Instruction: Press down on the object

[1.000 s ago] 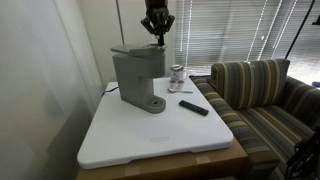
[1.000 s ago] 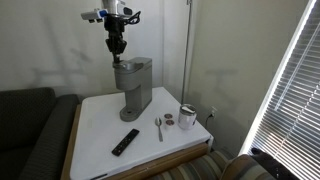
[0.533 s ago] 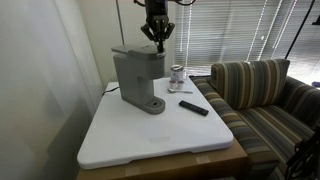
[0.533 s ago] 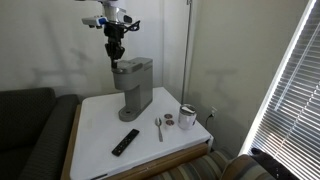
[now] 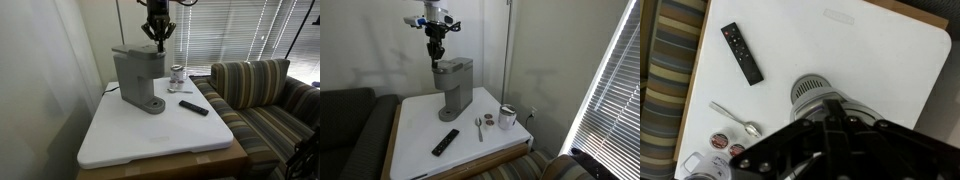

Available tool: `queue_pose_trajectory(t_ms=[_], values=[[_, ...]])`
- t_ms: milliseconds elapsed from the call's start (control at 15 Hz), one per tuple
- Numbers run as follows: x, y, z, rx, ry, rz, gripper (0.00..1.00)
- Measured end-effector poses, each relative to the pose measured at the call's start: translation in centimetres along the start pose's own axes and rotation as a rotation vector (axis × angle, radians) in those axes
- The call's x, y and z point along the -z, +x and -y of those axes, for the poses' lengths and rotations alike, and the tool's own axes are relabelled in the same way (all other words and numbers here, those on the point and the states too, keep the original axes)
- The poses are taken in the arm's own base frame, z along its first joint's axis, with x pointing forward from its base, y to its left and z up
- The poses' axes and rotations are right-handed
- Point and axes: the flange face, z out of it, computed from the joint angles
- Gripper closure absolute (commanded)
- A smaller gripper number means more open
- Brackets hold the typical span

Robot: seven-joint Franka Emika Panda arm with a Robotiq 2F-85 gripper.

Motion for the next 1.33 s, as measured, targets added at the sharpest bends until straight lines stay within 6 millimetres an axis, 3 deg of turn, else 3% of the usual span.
queue_pose_trajectory(t_ms=[400,800,1067,1133,1200,1333], values=[[1.1,-0.4,-0.3,-0.007,-0.047,-0.050,1.00],[5.5,-1.5,-0.2,0.017,-0.081,-0.130,1.00],[7.3,-2.3,-0.3,0.048,-0.076,-0.144,1.00],[7.5,-2.4,-0.3,0.055,-0.076,-0.146,0.74],[7.6,-2.5,-0.3,0.061,-0.076,-0.147,0.73],[7.8,-2.6,-0.3,0.069,-0.076,-0.148,0.60]])
